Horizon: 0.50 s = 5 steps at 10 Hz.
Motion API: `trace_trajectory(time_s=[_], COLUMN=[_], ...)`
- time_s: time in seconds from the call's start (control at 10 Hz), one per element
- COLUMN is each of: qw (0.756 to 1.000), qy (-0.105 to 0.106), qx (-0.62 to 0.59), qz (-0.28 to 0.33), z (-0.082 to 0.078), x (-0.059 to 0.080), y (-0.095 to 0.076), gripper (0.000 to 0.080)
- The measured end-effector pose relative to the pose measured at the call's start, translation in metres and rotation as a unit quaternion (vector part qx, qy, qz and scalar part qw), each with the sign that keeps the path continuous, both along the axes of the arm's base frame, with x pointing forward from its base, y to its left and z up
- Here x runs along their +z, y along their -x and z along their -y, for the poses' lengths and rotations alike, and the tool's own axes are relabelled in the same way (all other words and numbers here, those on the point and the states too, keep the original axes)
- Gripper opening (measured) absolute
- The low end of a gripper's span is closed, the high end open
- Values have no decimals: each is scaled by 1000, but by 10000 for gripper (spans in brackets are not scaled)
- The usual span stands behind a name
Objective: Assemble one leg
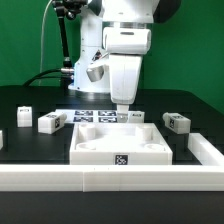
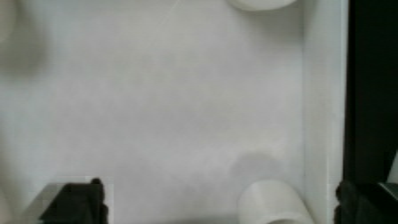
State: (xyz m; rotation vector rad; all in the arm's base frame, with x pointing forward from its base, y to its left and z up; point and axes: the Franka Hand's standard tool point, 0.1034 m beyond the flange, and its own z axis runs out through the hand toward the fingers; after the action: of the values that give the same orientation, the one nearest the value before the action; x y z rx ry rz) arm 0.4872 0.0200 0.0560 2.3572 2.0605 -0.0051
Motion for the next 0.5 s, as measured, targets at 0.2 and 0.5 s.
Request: trace_trajectory(time_s=[0.2,0.5], qw=[1000,999], qy=[0,-6], qx=[7,46], qz=[1,3], z=[0,-5], x=[-2,-19], y=[2,33], gripper=[650,650])
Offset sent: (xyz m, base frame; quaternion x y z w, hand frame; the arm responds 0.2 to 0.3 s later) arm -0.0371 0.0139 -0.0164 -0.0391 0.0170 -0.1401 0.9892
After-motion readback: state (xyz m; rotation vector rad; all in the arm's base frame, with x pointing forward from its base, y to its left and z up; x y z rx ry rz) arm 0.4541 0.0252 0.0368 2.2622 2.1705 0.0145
